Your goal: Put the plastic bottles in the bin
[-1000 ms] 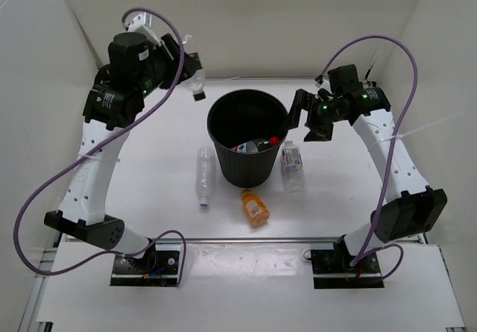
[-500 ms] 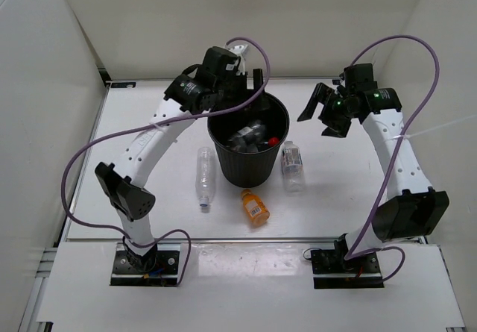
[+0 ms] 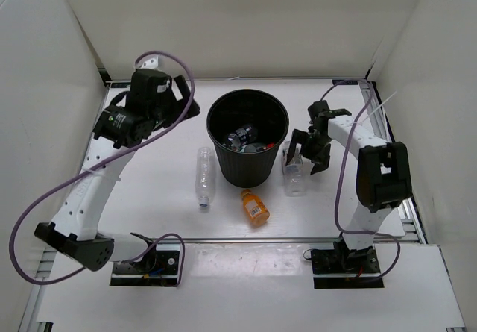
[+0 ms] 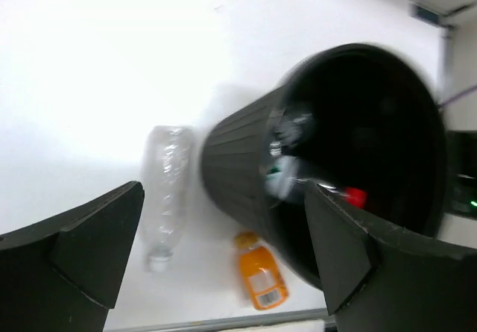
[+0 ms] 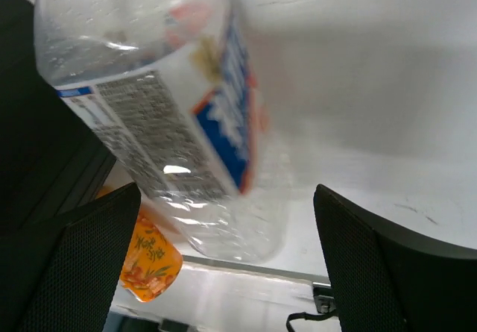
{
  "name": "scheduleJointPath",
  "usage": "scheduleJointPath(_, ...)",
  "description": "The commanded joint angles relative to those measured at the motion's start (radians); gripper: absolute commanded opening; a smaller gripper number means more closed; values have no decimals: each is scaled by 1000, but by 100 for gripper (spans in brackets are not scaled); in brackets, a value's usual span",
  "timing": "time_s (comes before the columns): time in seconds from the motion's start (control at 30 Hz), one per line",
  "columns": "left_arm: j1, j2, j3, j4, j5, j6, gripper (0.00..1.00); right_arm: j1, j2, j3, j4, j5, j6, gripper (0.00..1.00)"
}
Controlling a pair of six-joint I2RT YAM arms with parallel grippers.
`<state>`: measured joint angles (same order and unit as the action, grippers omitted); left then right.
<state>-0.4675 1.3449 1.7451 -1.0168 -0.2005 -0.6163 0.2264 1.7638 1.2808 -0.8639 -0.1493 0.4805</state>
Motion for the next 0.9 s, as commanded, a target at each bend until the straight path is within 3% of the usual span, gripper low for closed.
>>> scheduleJointPath(0.0, 42, -35, -173, -80, -60, -71, 100, 19, 23, -4, 91, 19, -52, 100)
scheduleJointPath(0.1, 82, -120, -328, -74, -88, -131, 100, 43, 101, 5, 91, 28, -63, 98)
scheduleJointPath(0.27, 168, -202, -519, 12, 24, -152, 100, 33, 141, -20, 91, 50, -74, 72)
scheduleJointPath(0.4, 225, -202, -625, 76, 120, -152, 100, -10, -20, -20, 37, 71, -47, 64)
scheduleJointPath(0.5, 251, -202, -728, 171, 223, -152, 100, -22, -152, 67, -91, 129, 1, 61)
scheduleJointPath(0.63, 297, -224, -849, 300, 378, -143, 100, -32, -273, 326, -222, 169, 56, 53)
scheduleJointPath(0.7, 306, -224, -877, 340, 443, -143, 100, -18, -273, 554, -273, 181, 70, 52)
scheduleJointPath(0.77, 306, -205, -888, 380, 473, -123, 100, 4, -236, 734, -300, 157, 52, 52)
scheduleJointPath(0.8, 306, -181, -888, 391, 496, -123, 100, 30, -178, 920, -328, 145, 43, 53)
scheduleJointPath(0.87, 306, -156, -888, 409, 506, -99, 100, 57, -89, 1076, -352, 93, 33, 55)
